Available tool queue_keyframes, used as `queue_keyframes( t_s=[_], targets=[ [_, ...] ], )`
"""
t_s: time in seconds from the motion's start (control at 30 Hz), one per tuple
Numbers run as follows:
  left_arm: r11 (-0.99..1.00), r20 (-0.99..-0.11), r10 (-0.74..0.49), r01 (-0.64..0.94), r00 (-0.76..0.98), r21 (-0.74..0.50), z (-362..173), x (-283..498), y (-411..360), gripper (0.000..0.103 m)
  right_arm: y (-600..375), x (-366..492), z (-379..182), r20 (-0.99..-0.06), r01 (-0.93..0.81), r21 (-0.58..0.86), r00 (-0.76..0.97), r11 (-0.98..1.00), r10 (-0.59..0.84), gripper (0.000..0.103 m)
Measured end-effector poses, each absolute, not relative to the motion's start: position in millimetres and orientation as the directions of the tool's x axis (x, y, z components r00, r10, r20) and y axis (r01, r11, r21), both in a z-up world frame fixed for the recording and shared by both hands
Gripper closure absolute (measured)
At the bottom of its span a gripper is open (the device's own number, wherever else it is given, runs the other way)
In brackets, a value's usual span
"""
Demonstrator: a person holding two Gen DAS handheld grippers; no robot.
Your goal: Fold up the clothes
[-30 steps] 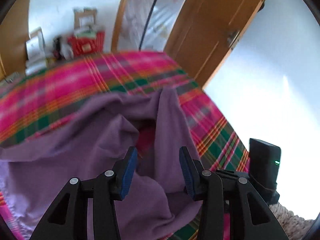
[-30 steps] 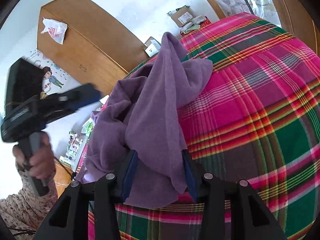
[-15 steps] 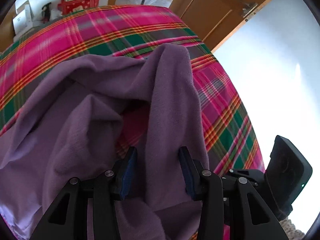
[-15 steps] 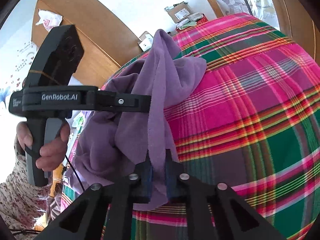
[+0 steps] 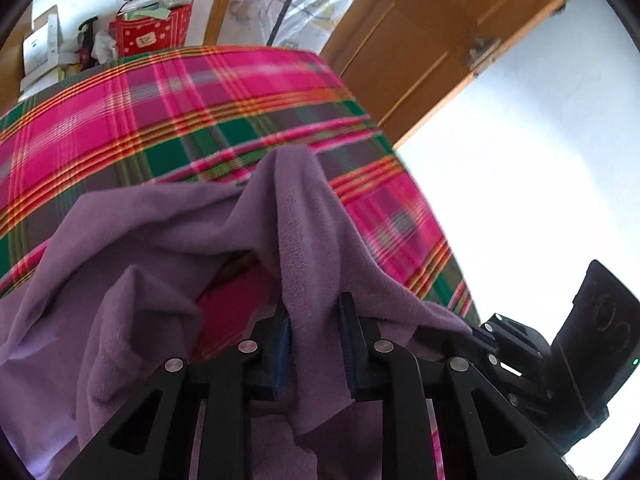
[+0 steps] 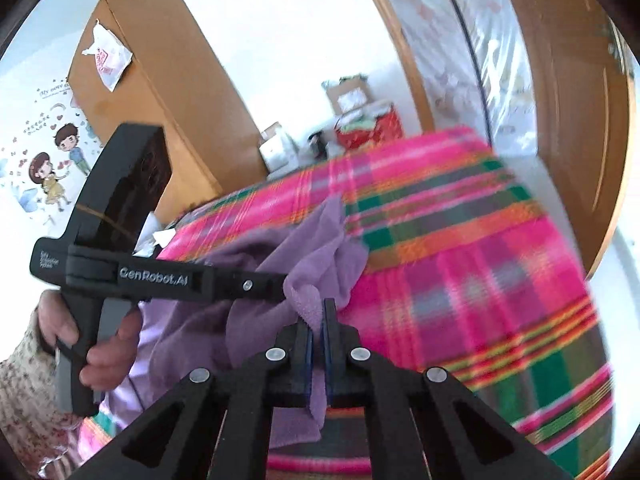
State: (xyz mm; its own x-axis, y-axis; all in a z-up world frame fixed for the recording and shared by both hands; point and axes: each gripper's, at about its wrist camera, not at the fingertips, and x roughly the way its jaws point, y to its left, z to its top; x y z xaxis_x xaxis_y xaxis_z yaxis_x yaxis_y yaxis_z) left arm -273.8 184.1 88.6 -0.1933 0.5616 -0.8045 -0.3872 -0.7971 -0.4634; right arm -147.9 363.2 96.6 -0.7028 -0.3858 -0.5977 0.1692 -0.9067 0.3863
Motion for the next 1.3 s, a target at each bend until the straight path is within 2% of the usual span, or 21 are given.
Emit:
queue_keyframes(
  t_s=[0.47,0.67,0.97,1.1,1.23,1.3],
  targets=[
    [-0.759,-0.744,0.634,-0.355,-0.211,-0.546,95.7,-308.0,217.0,0.080,392.2,-172.6,130.2,-0.537,0.043,0.218,-0.829,-0.975,-0.157,0.099],
    [-0.775,-0.749,0.622,-0.319,-0.229,-0.546,88.9,-319.7,216.9,0.080,395.9,-199.0,123.4,-0.550,0.005,0.150,-0.830,-0.989,-0.087,0.099],
    [-0.800,-0.772,0.586,-0.331,-0.247,-0.501,90.3,-297.7,204.9,0.079,403.4,-231.4,96.6,-0.588,-0.114,0.051,-0.806,-0.992,0.062,0.099],
    [-0.810,-0.782,0.569,-0.337,-0.255,-0.480,91.1,-287.2,199.3,0.077,411.4,-235.0,85.4,-0.617,-0.169,0.036,-0.779,-0.985,0.112,0.097],
    [-0.810,-0.750,0.580,-0.322,-0.318,-0.490,103.9,-271.4,175.1,0.077,425.3,-230.3,75.9,-0.661,-0.211,0.102,-0.745,-0.972,0.092,0.097],
    [-0.820,-0.741,0.569,-0.311,-0.356,-0.480,112.4,-257.9,157.1,0.072,430.0,-224.0,74.9,-0.668,-0.225,0.121,-0.739,-0.967,0.088,0.092]
  ],
)
